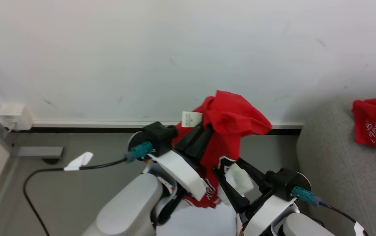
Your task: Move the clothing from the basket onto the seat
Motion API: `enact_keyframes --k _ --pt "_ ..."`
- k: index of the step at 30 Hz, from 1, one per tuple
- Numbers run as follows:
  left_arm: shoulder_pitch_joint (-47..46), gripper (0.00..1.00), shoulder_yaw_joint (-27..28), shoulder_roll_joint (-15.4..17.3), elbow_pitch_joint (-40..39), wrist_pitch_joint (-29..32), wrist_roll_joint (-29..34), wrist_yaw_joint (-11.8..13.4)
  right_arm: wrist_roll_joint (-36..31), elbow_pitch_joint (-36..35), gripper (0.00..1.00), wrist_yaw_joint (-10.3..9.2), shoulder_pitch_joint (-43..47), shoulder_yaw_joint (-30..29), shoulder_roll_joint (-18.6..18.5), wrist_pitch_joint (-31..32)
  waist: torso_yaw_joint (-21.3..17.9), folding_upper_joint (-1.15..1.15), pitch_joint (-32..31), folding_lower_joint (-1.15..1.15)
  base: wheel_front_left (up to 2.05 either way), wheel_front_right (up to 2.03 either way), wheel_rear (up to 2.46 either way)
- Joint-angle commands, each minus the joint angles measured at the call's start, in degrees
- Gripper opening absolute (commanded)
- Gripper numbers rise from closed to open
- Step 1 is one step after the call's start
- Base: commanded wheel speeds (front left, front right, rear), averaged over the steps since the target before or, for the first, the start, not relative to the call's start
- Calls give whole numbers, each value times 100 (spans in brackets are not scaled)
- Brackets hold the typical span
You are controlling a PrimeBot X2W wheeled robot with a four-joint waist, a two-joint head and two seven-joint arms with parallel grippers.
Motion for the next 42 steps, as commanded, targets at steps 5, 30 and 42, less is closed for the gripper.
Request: enact_keyframes --k 5,30,42 --pt "56 0 -268 -170 -59 26 9 -125 -60 797 100 -14 -177 -54 77 4 505 0 -137 -1 0 0 0" --pt "307 0 -499 -63 -169 173 -309 -31 358 1199 0 -14 -50 -512 29 3 1147 0 -313 -1 0 0 0" --pt "509 89 -435 76 135 -15 -242 128 209 91 0 -15 387 -2194 6 1 544 0 -138 -1 0 0 0"
